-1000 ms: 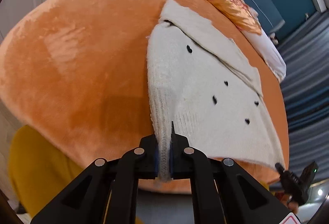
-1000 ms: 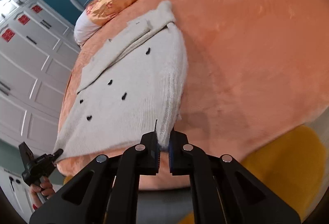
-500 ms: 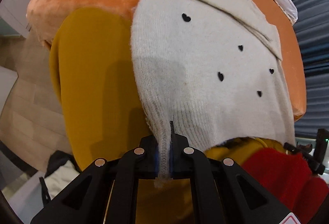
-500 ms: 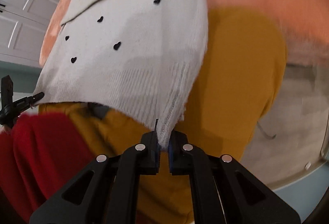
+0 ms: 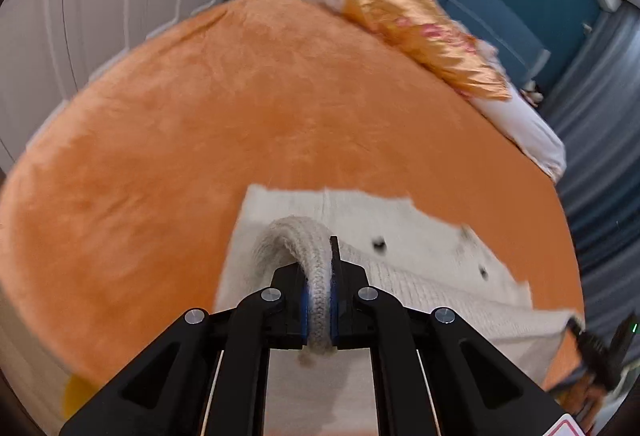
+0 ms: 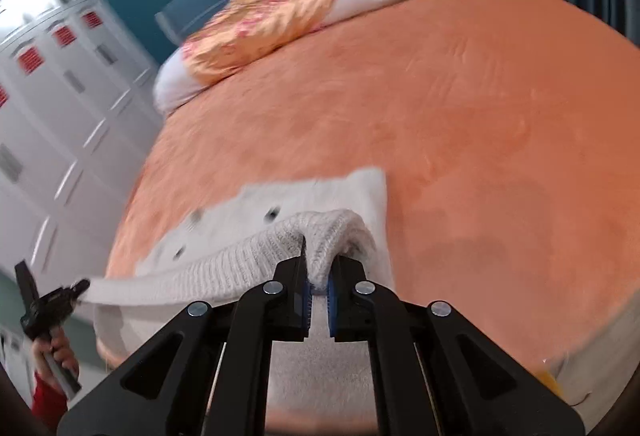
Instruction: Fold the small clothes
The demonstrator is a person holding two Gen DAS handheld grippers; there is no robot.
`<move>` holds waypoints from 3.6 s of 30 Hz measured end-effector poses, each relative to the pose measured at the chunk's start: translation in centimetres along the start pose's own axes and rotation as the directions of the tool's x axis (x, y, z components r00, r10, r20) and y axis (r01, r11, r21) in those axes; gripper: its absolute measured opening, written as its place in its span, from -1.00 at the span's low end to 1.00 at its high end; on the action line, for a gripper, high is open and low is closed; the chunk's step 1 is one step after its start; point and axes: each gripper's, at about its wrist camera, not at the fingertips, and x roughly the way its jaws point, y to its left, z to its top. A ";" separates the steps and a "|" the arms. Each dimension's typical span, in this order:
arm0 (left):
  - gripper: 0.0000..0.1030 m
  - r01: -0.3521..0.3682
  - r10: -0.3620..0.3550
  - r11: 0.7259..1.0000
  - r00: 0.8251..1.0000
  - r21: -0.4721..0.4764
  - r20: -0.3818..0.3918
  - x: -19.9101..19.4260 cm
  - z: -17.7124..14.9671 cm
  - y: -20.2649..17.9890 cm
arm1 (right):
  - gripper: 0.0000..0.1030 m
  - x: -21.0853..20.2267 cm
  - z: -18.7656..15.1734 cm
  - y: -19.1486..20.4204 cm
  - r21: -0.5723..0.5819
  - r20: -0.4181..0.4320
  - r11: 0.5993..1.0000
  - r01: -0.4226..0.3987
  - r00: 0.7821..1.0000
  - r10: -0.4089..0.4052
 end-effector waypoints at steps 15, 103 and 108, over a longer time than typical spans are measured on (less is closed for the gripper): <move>-0.51 -0.031 0.029 0.998 0.999 -0.051 -0.038 8.3 1.2 0.3 | -0.29 5.6 2.6 0.1 0.128 0.001 0.990 -0.057 0.998 0.057; -0.52 -0.035 0.102 0.942 0.977 0.333 -0.186 4.5 -15.7 -7.8 | -0.72 2.8 -15.1 10.9 -0.379 -0.254 0.925 -0.019 0.964 -0.083; -0.85 -0.074 0.131 0.964 0.968 0.257 -0.213 3.5 -15.6 -2.7 | -1.00 -0.6 -14.2 0.8 -0.191 -0.240 0.973 0.126 0.956 -0.170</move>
